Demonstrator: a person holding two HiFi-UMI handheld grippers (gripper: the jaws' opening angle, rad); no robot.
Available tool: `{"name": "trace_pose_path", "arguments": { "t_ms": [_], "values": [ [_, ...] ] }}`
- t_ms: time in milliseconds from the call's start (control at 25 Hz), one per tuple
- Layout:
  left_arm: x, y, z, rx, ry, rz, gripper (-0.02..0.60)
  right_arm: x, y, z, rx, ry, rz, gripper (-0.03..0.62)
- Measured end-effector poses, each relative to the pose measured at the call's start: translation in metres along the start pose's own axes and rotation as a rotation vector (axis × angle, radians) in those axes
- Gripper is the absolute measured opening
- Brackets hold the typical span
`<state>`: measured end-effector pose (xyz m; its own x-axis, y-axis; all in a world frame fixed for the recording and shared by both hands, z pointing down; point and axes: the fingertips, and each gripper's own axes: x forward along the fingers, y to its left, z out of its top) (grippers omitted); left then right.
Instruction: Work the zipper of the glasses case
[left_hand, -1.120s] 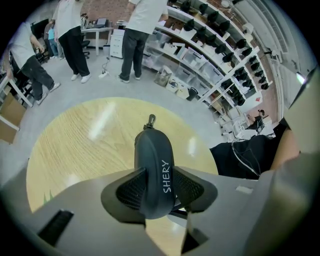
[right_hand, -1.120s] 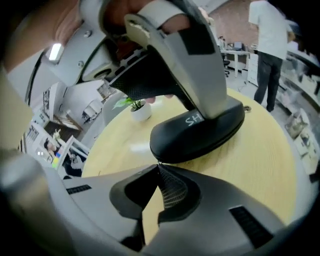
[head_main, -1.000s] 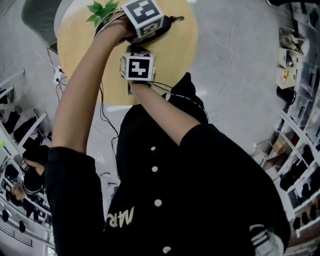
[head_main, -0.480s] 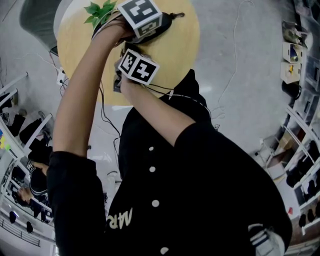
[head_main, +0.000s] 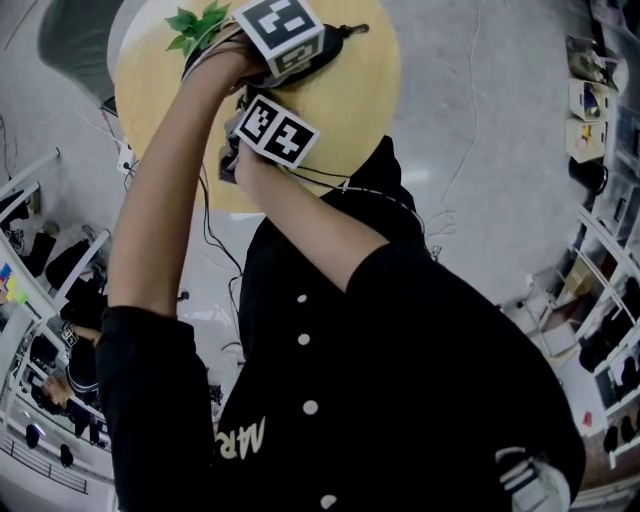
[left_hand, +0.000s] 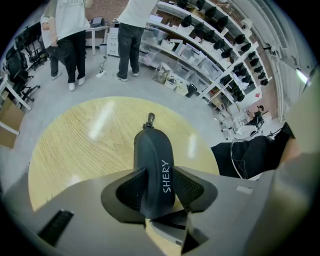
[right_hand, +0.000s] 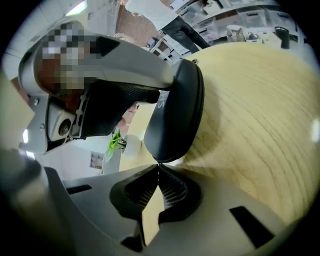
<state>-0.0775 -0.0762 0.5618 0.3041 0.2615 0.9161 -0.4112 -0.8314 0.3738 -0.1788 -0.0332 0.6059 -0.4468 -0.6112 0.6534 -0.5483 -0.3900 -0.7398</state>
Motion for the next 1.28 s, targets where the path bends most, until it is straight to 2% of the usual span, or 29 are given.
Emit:
{"name": "trace_pose_path", "arguments": {
  "t_ms": [280, 800, 1080, 1280],
  "values": [
    [0.001, 0.0, -0.001, -0.005, 0.006, -0.007, 0.164, 0.011, 0.01, 0.005, 0.052, -0.026, 0.048, 0.005],
    [0.003, 0.001, -0.001, -0.004, 0.013, -0.013, 0.164, 0.018, 0.014, 0.013, 0.298, -0.129, 0.216, 0.005],
    [0.004, 0.001, 0.0, -0.006, 0.018, -0.018, 0.164, 0.017, 0.017, 0.017, 0.459, -0.195, 0.354, 0.005],
    [0.003, 0.001, 0.0, -0.004, 0.018, -0.013, 0.164, 0.018, 0.021, 0.023, 0.462, -0.221, 0.389, 0.006]
  ]
}}
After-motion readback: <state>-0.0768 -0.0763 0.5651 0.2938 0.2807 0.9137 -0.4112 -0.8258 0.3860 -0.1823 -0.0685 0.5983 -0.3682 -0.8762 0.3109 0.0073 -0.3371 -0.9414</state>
